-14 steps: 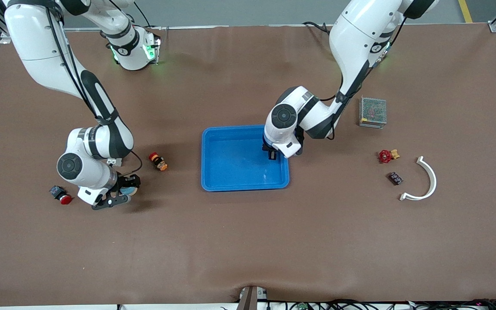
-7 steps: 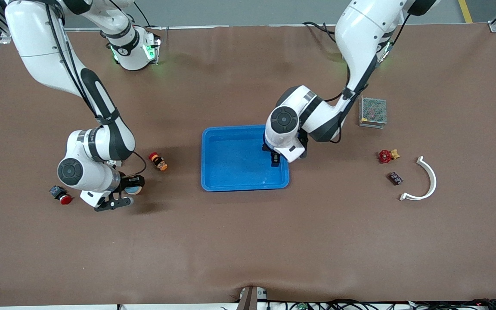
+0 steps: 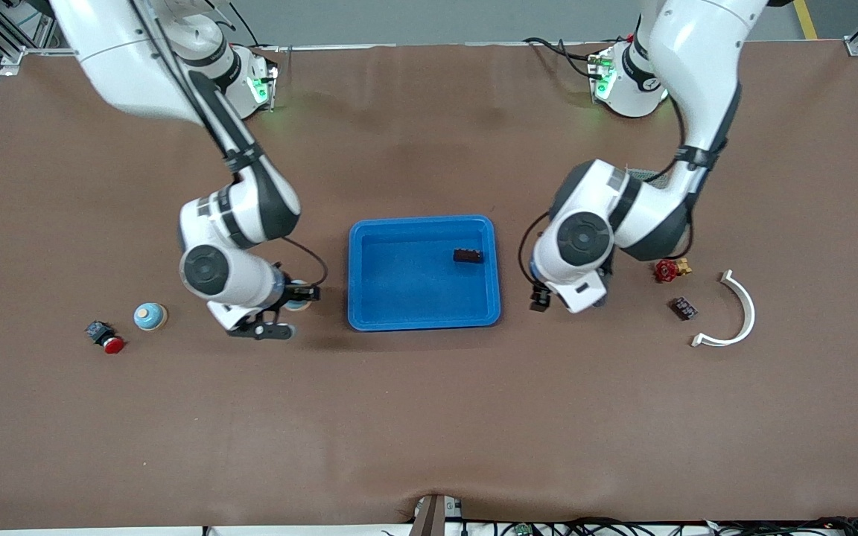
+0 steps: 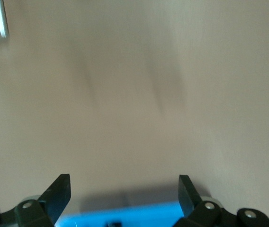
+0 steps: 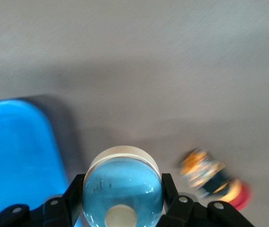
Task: Place electrolytic capacitor and blue bell in tray
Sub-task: 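Carry the bell toward the tray while the left gripper reaches another capacitor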
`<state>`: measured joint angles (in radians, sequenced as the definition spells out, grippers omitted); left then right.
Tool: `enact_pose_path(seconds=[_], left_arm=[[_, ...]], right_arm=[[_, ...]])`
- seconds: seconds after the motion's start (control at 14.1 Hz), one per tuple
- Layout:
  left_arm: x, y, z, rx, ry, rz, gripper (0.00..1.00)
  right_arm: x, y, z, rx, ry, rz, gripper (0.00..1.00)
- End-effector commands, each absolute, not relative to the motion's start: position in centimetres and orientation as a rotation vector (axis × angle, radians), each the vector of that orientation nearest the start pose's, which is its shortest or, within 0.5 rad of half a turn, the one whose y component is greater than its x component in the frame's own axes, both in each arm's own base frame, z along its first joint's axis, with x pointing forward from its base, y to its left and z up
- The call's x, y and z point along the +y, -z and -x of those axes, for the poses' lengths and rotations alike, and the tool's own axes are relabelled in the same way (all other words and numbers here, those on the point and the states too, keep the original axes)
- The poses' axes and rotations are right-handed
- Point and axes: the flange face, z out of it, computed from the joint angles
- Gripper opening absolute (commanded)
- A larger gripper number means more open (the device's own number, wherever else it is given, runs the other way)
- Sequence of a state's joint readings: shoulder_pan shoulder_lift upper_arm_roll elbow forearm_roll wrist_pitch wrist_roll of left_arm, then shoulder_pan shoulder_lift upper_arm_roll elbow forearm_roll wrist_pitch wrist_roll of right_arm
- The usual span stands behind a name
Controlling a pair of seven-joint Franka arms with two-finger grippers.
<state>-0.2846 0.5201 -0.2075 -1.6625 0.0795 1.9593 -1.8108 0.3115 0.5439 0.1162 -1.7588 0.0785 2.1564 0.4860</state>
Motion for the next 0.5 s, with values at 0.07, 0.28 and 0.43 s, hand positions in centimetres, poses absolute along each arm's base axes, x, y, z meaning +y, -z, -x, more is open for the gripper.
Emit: enact_pose_path(seconds=[0.07, 0.28, 0.43], left_arm=[[-22.9, -29.5, -58.7, -1.61, -0.151, 2.398, 1.0], [-16.6, -28.7, -60.2, -1.501, -0.202, 2.459, 1.0], [-12.4, -28.5, -61.1, -1.418, -0.243, 2.515, 1.0]], right_arm=[[32.3, -25.4, -55.9, 0.349, -0.274, 3.077, 0.52], [34.6, -25.2, -54.8, 0.373, -0.25, 3.071, 0.52], [35.9, -25.0, -54.2, 0.397, -0.223, 3.055, 0.52]])
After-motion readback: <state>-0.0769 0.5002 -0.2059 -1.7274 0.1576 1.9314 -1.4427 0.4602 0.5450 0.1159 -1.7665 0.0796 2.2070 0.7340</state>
